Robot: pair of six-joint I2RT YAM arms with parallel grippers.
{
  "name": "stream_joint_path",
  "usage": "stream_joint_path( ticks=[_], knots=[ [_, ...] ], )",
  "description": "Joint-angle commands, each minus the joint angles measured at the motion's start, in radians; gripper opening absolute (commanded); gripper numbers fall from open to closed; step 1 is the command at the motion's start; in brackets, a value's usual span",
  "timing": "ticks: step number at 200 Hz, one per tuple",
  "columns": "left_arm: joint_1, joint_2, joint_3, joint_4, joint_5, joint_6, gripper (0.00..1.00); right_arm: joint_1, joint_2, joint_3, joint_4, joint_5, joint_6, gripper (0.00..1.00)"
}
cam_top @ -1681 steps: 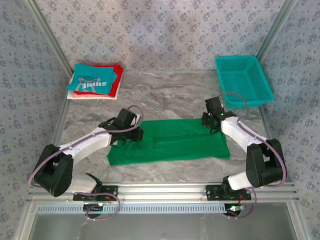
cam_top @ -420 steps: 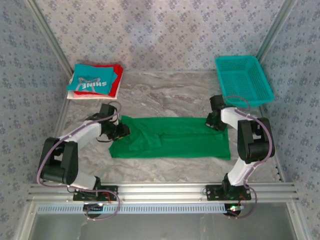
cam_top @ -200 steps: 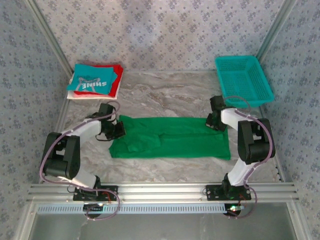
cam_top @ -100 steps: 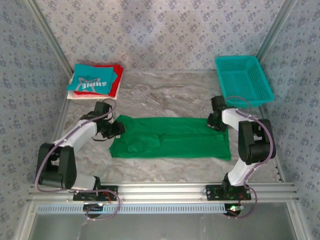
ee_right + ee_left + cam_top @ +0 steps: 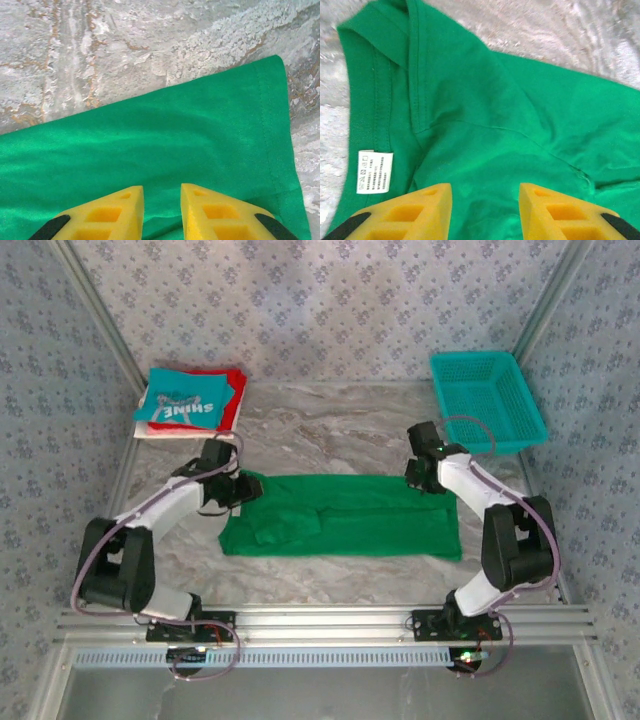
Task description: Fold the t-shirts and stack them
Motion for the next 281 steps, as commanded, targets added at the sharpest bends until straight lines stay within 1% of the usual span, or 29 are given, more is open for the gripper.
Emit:
stream_joint_path(
  ticks=[1,24,48,65,85,95,114,125,135,148,158,167,175,189,201,206,227,238,258,268,281],
  knots=[
    [-0.006,0.060,-0.016,0.060,0.004,-0.025,0.38,0.012,-0.037,0.007,-0.040,0.056,-0.043,0.28],
    [-0.004,0.136,-0.002,0.079,-0.023,-0.025,0.36,0.023,-0.084,-0.021,-0.001,0.059,-0.058,0.30],
    [-0.004,0.228,0.044,0.109,-0.010,-0.017,0.36,0.039,-0.167,-0.064,0.072,0.075,-0.077,0.33],
    [-0.006,0.304,0.110,0.112,-0.013,0.000,0.35,0.049,-0.269,-0.124,0.153,0.072,-0.094,0.35],
    [-0.010,0.421,0.247,0.095,-0.006,0.037,0.34,0.057,-0.420,-0.231,0.271,0.044,-0.110,0.39],
    [-0.016,0.489,0.338,0.086,-0.008,0.053,0.34,0.061,-0.496,-0.288,0.313,0.035,-0.110,0.40],
    [-0.031,0.628,0.552,0.057,0.023,0.090,0.34,0.069,-0.623,-0.371,0.347,0.031,-0.105,0.44],
    [-0.039,0.711,0.692,0.043,0.032,0.105,0.35,0.071,-0.690,-0.415,0.357,0.021,-0.104,0.48],
    [-0.043,0.797,0.856,0.002,0.055,0.120,0.35,0.074,-0.731,-0.443,0.365,0.001,-0.109,0.53],
    [-0.043,0.895,1.081,-0.097,0.066,0.135,0.35,0.074,-0.758,-0.454,0.347,-0.016,-0.114,0.56],
    [-0.043,0.937,1.237,-0.150,0.059,0.148,0.35,0.075,-0.762,-0.449,0.323,-0.026,-0.123,0.56],
    [-0.043,0.941,1.313,-0.168,0.043,0.157,0.36,0.076,-0.754,-0.436,0.300,-0.029,-0.130,0.56],
    [-0.041,0.922,1.338,-0.168,0.021,0.165,0.37,0.076,-0.740,-0.424,0.283,-0.031,-0.134,0.56],
    [-0.038,0.846,1.297,-0.140,-0.022,0.170,0.39,0.075,-0.703,-0.406,0.266,-0.041,-0.145,0.57],
    [-0.034,0.743,1.180,-0.083,-0.035,0.160,0.40,0.075,-0.665,-0.394,0.271,-0.047,-0.145,0.57],
    [-0.035,0.686,1.113,-0.047,-0.040,0.152,0.41,0.075,-0.649,-0.392,0.278,-0.053,-0.145,0.57],
    [-0.042,0.450,0.737,0.125,-0.076,0.085,0.42,0.076,-0.569,-0.385,0.328,-0.070,-0.134,0.57],
    [-0.049,0.354,0.576,0.185,-0.091,0.040,0.42,0.078,-0.526,-0.380,0.358,-0.079,-0.125,0.57],
    [-0.063,0.246,0.387,0.202,-0.109,-0.015,0.38,0.088,-0.456,-0.363,0.411,-0.092,-0.118,0.57],
    [-0.074,0.207,0.318,0.220,-0.121,-0.028,0.35,0.096,-0.420,-0.345,0.423,-0.093,-0.123,0.57],
    [-0.093,0.173,0.250,0.237,-0.142,-0.042,0.35,0.104,-0.373,-0.308,0.412,-0.081,-0.123,0.57]
  ],
)
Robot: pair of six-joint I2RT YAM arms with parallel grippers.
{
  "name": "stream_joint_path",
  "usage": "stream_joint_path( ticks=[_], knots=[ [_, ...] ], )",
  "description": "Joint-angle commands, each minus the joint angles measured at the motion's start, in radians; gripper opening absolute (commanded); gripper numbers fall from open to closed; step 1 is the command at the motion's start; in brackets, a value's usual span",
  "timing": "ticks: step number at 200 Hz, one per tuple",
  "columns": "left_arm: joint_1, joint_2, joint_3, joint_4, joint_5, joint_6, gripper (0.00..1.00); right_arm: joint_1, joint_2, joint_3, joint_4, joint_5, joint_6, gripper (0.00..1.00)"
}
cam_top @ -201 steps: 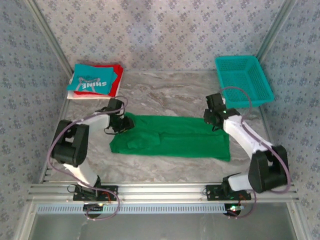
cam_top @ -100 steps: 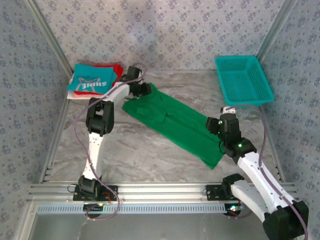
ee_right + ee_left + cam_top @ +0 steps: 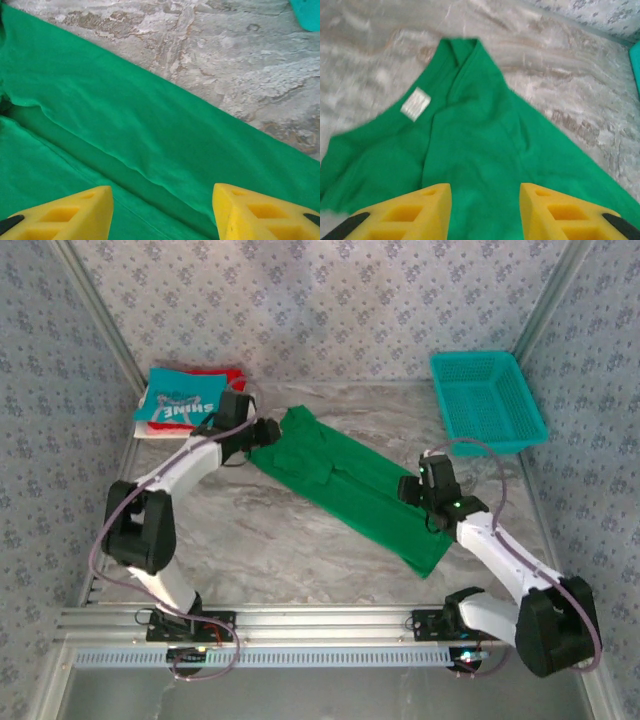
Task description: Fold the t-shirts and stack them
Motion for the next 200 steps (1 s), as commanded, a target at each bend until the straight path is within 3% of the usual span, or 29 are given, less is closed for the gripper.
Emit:
stream_joint_path(
  ticks=[1,71,140,168,200],
  knots=[
    [-0.031,-0.039,-0.123,0.066,-0.052,-0.066,0.35,0.018,0.059,0.082,0.040,-0.003,0.002,0.57],
    [-0.052,0.125,-0.161,0.154,0.030,-0.150,0.31,0.031,0.129,0.138,0.027,0.020,0.011,0.59],
    [-0.048,0.340,0.036,0.071,0.024,-0.079,0.28,0.031,0.078,0.114,-0.016,0.066,0.000,0.60],
    [-0.025,0.483,0.240,-0.020,0.021,-0.018,0.26,0.030,0.062,0.097,-0.024,0.069,0.005,0.60],
    [0.032,0.705,0.627,-0.151,0.086,0.048,0.26,0.028,0.062,0.092,-0.041,0.046,0.018,0.60]
  ],
)
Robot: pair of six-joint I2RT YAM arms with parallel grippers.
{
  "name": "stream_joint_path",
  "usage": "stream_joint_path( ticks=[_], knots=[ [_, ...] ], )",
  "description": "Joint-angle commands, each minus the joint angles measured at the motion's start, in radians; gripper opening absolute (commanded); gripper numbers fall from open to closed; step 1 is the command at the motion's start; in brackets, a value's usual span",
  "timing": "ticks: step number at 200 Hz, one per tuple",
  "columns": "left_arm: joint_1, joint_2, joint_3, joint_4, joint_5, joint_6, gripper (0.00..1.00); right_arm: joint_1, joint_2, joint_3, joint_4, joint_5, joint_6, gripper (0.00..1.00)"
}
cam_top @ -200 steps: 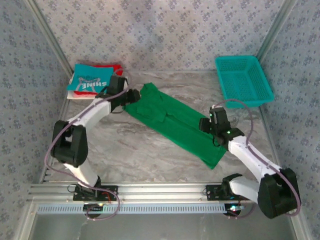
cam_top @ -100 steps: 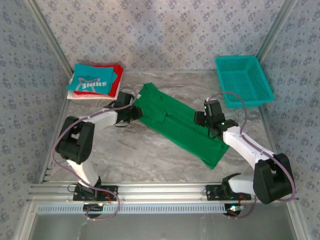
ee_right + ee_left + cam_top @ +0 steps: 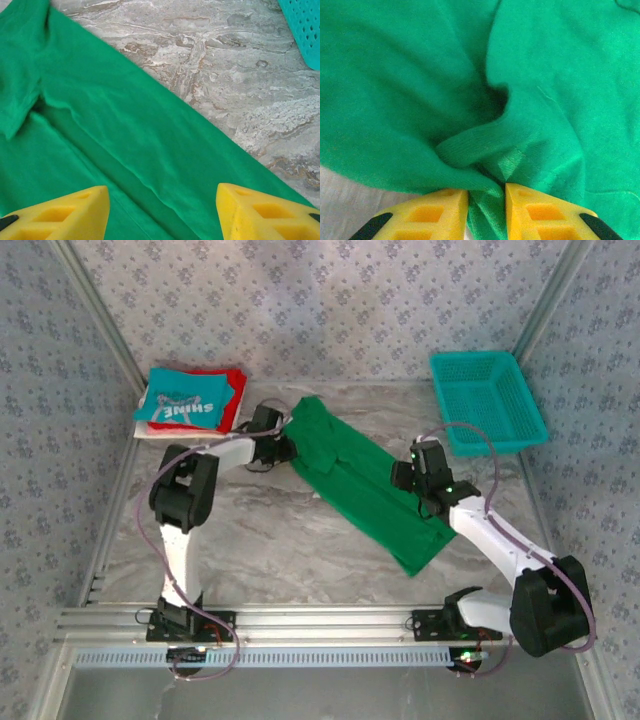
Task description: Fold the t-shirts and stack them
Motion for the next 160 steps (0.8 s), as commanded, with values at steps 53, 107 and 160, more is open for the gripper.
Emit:
stream_joint_path(
  ticks=[53,107,160],
  knots=[
    [0.109,0.273,0.750,-0.417,0.019,0.210,0.29,-0.004,-0.003,0.014,-0.092,-0.030,0.013,0.61],
    [0.062,-0.363,-0.244,0.120,0.017,0.079,0.39,-0.032,0.138,0.084,-0.123,-0.103,0.020,0.59],
    [-0.249,-0.472,-0.547,0.219,-0.018,-0.061,0.33,-0.106,0.322,0.177,-0.209,-0.137,0.033,0.34]
  ],
)
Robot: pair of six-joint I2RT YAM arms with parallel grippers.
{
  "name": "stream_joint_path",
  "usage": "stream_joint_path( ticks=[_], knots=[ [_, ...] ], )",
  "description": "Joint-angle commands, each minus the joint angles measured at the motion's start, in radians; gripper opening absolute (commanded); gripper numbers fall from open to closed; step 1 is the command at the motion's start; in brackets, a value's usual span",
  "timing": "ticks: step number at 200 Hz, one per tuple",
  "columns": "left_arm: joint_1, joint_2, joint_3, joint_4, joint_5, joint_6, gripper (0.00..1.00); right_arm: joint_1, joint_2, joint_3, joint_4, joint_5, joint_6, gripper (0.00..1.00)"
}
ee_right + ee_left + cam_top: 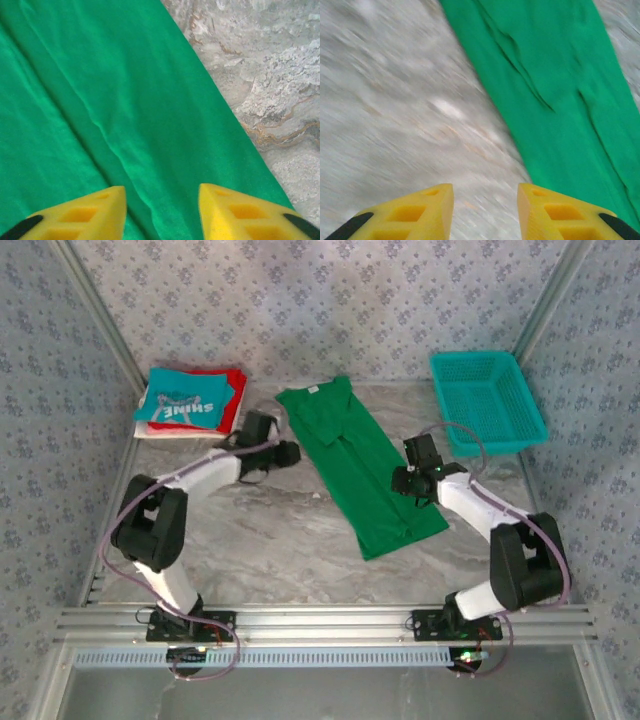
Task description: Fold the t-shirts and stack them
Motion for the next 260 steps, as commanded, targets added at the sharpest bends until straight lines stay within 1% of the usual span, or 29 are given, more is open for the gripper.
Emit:
stream_joint_path(
  ticks=[1,10,20,29,49,66,83,104,127,137,160,181,209,227,239,260],
  knots=[
    [-0.119,0.030,-0.061,0.118,-0.019,-0.096,0.33,-0.040,0.061,0.051,-0.071,-0.029,0.013,0.34],
    [-0.159,0.057,-0.070,0.144,-0.048,-0.122,0.30,-0.049,0.087,0.062,-0.074,-0.028,0.014,0.28],
    [-0.181,0.092,-0.066,0.184,-0.041,-0.152,0.30,-0.056,0.114,0.073,-0.080,-0.025,0.015,0.26],
    [-0.192,0.129,-0.052,0.214,-0.022,-0.166,0.29,-0.060,0.142,0.086,-0.086,-0.024,0.016,0.24],
    [-0.194,0.200,0.001,0.223,-0.002,-0.193,0.28,-0.060,0.197,0.104,-0.102,-0.018,0.015,0.19],
    [-0.195,0.239,0.015,0.239,0.010,-0.199,0.28,-0.057,0.218,0.096,-0.100,-0.020,0.015,0.18],
    [-0.189,0.254,0.006,0.236,-0.008,-0.198,0.27,-0.050,0.220,0.074,-0.092,-0.025,0.016,0.18],
    [-0.157,0.253,-0.036,0.250,-0.015,-0.210,0.27,-0.033,0.205,0.035,-0.084,-0.026,0.029,0.18],
    [-0.101,0.223,-0.104,0.276,-0.014,-0.206,0.27,-0.004,0.186,-0.013,-0.060,-0.079,0.065,0.18],
    [-0.072,0.214,-0.114,0.256,-0.017,-0.184,0.27,0.016,0.183,-0.023,-0.059,-0.106,0.086,0.18],
    [-0.001,0.195,-0.116,0.198,-0.021,-0.118,0.27,0.087,0.177,-0.032,-0.061,-0.133,0.154,0.18],
    [0.073,0.170,-0.116,0.146,-0.040,-0.061,0.27,0.162,0.189,-0.031,-0.034,-0.201,0.251,0.19],
    [0.162,0.088,-0.146,0.117,-0.046,-0.021,0.28,0.248,0.201,0.019,-0.024,-0.242,0.366,0.20],
    [0.179,0.014,-0.161,0.068,-0.070,0.010,0.30,0.282,0.186,0.053,-0.017,-0.265,0.415,0.21],
    [0.178,-0.033,-0.174,0.035,-0.071,0.024,0.30,0.283,0.162,0.062,-0.008,-0.277,0.437,0.22],
    [0.170,-0.119,-0.234,0.012,-0.044,0.026,0.33,0.271,0.110,0.091,-0.045,-0.261,0.406,0.24]
  ],
)
